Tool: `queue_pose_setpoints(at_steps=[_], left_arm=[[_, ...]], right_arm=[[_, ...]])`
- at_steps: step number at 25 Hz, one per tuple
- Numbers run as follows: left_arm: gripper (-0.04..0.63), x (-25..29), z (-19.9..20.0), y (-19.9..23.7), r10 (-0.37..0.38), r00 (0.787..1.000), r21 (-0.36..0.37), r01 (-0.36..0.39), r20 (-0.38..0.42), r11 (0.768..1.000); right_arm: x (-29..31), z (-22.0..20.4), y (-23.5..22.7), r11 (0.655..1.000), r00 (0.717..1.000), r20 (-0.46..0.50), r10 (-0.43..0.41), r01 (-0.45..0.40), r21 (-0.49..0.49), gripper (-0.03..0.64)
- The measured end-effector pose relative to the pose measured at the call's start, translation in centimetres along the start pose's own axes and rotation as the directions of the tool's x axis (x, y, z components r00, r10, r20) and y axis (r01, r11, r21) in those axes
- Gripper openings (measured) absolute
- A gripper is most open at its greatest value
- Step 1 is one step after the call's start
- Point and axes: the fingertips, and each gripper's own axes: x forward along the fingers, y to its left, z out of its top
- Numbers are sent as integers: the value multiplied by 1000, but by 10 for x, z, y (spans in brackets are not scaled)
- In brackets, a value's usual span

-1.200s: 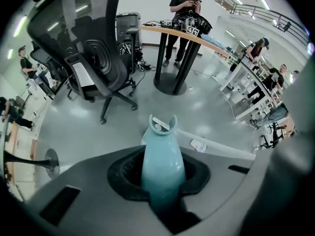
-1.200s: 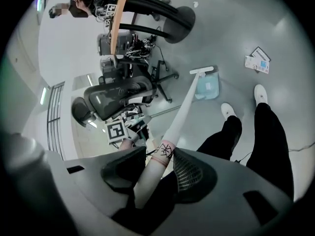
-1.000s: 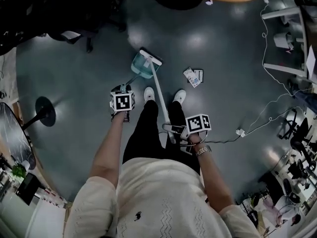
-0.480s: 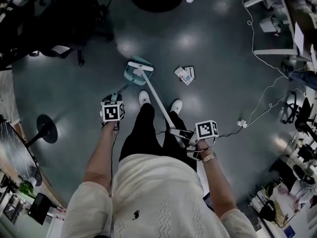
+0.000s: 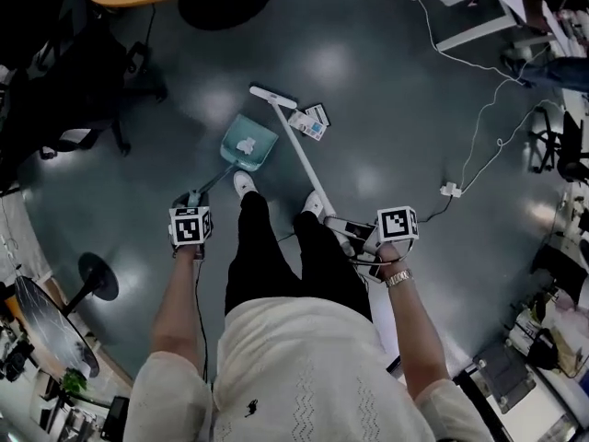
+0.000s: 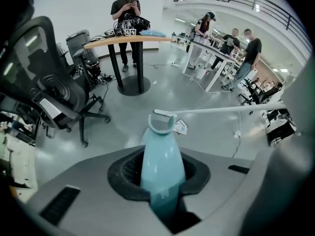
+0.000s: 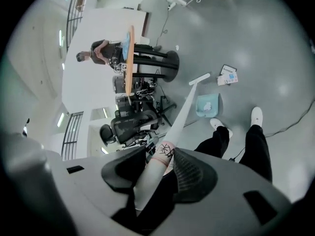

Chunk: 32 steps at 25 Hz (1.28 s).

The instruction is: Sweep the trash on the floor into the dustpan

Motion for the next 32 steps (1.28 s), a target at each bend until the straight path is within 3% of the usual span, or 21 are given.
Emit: queue_pose_setpoints(at_steps=[4, 8, 14, 16, 22, 27, 32], left_arm=[[92, 15, -1, -44, -15, 1000, -19, 15, -13, 1000], [92, 23, 7, -67, -29, 999, 4, 29, -33, 1000], [92, 38, 30, -72, -58, 995, 177, 72, -81, 981], [92, 44, 37, -74, -62, 994, 251, 82, -87, 965], [92, 65, 66, -73, -98, 989, 448, 139, -113, 883], [92, 74, 89, -79, -124, 984, 531, 174, -130, 829], [92, 81, 99, -94, -144, 980, 557, 195, -135, 807]], right_arm=[[-56, 46, -46, 998, 997, 46, -65, 66, -23, 183], [-91, 86, -80, 995, 987, 127, -101, 98, 25, 183], [-67, 95, -109, 989, 973, 191, -129, 112, 96, 183], [-51, 86, -110, 989, 972, 219, -85, 56, 135, 183], [-10, 46, -104, 979, 953, 302, -13, -50, 198, 183], [21, 9, -87, 974, 960, 282, 9, -72, 213, 183], [54, -30, -65, 971, 973, 227, 32, -84, 223, 183]])
